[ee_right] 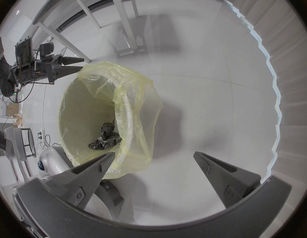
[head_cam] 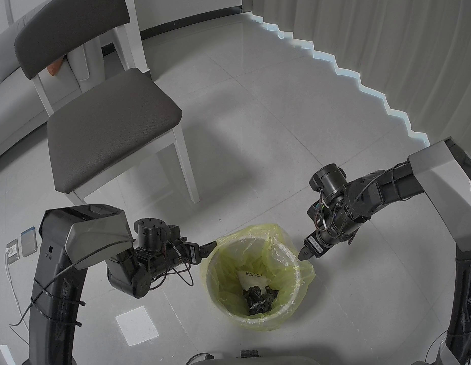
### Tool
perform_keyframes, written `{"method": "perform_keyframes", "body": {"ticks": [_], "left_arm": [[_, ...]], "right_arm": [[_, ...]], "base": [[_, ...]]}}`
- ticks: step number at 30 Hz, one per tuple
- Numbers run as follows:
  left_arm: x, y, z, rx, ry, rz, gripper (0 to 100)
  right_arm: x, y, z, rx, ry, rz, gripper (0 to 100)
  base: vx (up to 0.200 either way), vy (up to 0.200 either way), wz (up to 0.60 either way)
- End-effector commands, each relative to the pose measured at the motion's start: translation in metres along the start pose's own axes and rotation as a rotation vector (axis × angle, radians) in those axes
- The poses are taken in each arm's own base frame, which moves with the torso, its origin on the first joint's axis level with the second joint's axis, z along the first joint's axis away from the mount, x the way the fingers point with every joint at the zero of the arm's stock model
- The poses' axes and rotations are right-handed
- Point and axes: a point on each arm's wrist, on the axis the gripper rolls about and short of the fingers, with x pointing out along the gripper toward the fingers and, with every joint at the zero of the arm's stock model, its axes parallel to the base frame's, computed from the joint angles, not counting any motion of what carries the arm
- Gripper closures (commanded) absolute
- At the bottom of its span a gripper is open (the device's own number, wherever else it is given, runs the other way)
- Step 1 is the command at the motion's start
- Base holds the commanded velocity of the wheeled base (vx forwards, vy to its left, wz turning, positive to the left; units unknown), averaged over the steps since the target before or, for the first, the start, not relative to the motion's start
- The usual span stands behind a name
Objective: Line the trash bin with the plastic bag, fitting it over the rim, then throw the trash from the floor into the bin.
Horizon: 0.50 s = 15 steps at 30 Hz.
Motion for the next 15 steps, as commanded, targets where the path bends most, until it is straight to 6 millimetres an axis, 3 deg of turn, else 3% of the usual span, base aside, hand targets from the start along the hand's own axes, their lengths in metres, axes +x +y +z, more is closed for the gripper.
{"method": "perform_keyframes", "body": {"ticks": [1,8,15], "left_arm": [[0.020,0.007,-0.007,0.000,0.026,0.007,0],[0.038,0.010,0.003,0.003,0.060,0.024,0],[0.029,0.010,0.011,0.003,0.044,0.029,0]], "right_arm": [[0.003,-0.007,-0.002,-0.004,0.007,-0.005,0],[0.019,-0.011,-0.007,-0.017,0.041,-0.007,0],[0.039,-0.015,-0.012,-0.055,0.080,-0.002,0]], "base": [[0.000,0.000,0.00],[0.000,0.000,0.00],[0.000,0.000,0.00]]}}
